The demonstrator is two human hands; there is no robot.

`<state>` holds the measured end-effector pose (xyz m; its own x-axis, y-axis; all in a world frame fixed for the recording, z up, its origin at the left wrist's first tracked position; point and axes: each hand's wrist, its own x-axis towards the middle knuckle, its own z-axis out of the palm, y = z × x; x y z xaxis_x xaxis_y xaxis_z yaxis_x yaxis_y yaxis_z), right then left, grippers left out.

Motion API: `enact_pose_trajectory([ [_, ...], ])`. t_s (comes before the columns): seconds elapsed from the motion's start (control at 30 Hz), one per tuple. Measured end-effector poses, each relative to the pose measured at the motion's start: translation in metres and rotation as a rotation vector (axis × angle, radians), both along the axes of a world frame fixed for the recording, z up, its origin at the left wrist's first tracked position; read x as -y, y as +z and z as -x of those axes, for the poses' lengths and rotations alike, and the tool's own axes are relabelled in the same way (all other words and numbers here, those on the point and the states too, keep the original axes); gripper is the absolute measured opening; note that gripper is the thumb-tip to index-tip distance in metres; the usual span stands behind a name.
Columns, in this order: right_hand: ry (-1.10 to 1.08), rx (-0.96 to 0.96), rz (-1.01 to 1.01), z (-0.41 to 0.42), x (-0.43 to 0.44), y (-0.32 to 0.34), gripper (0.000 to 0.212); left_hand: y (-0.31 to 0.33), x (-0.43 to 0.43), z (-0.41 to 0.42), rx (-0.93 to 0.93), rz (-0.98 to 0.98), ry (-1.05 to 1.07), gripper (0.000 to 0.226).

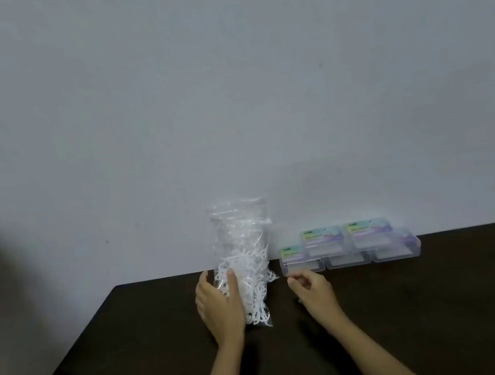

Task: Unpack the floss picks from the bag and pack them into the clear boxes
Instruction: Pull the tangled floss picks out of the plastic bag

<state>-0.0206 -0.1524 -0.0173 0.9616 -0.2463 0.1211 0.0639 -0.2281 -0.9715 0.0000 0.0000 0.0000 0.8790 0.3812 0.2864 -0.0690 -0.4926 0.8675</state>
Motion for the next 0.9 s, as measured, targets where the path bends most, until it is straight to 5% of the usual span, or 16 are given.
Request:
enact_pose_trajectory([
  [0.1, -0.063, 0.073, -0.012, -0.007, -0.005, -0.009, 0.013, -0.012, -0.003, -0.006, 0.025, 0.122, -0.005, 0.054],
  [0.37, 0.129, 0.000, 0.038, -0.025, -0.030, -0.013, 0.052, -0.026, -0.011, -0.019, 0.019, 0.377, -0.165, 0.034],
  [0.6, 0.032, 0.091, -0.142, -0.008, -0.024, -0.008, 0.016, -0.026, -0.009, -0.010, 0.082, 0.402, -0.205, 0.015],
  [0.77, -0.006, 0.149, -0.299, 0.027, -0.022, -0.002, 0.014, -0.022, -0.001, 0.026, 0.150, 0.422, -0.244, 0.012],
  [0.9, -0.022, 0.162, -0.363, 0.055, -0.024, -0.004, 0.015, -0.021, 0.010, 0.058, 0.109, 0.197, -0.331, 0.048],
])
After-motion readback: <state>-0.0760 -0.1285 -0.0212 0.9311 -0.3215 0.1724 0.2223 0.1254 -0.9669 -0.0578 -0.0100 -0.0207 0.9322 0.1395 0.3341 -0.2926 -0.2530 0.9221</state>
